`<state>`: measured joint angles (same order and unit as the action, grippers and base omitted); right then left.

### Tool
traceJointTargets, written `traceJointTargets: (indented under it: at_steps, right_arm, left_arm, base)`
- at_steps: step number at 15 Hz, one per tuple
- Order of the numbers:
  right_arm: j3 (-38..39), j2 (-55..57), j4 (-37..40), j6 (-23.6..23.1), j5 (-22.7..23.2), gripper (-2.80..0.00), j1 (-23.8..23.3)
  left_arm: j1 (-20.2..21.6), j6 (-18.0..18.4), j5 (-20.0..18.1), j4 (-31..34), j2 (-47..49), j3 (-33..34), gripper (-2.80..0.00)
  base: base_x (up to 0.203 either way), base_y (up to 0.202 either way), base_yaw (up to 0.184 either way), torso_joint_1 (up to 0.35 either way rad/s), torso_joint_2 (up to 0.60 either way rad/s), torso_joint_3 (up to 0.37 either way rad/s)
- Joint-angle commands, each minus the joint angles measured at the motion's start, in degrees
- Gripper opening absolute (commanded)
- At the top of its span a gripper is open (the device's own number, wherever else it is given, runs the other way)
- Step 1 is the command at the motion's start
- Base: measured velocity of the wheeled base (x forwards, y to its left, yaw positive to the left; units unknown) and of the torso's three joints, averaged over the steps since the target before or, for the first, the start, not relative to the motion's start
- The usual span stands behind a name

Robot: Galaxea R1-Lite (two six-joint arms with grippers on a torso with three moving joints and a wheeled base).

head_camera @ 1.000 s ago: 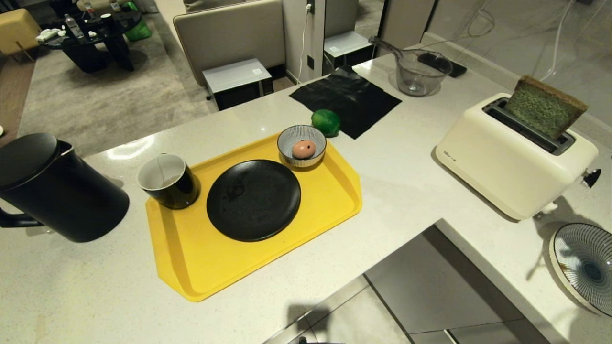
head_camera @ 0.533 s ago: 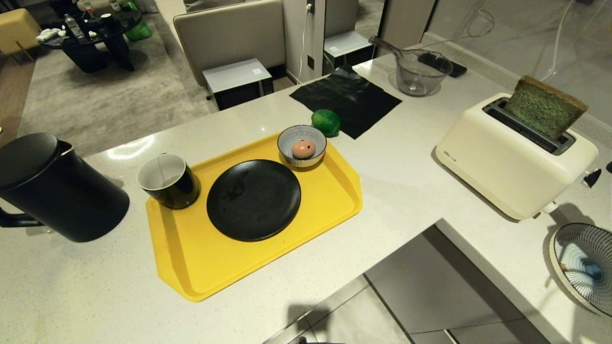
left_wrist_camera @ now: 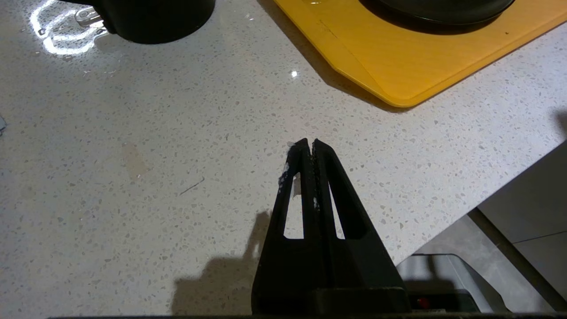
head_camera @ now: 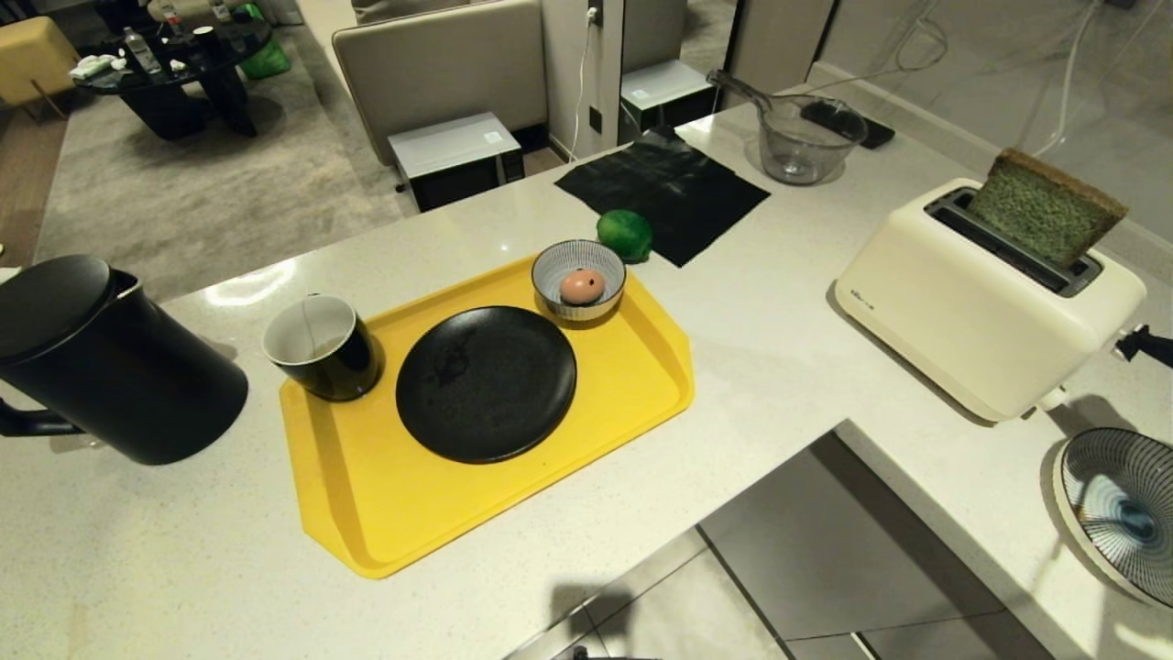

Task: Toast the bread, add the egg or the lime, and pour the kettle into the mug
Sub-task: Use a bread toaster

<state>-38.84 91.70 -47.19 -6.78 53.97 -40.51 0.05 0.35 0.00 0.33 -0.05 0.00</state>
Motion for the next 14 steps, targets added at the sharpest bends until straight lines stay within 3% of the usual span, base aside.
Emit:
traceJointTargets:
  at_steps: [1, 14]
  right_arm:
    - [-0.4, 0.1, -0.4, -0.1, 0.4, -2.80, 0.4]
    - [-0.9, 3.3, -0.4, -2.4, 0.6, -2.80, 2.4]
  left_arm:
    - [0.1, 0.0, 0.0, 0.0, 0.0, 0.0, -2.80]
    - [0.0, 0.0, 0.0, 0.0, 0.0, 0.1, -2.80]
  base:
    - [0.000, 0.000, 0.000, 0.000, 0.00, 0.000]
    - [0.000, 0.000, 0.000, 0.000, 0.00, 0.000]
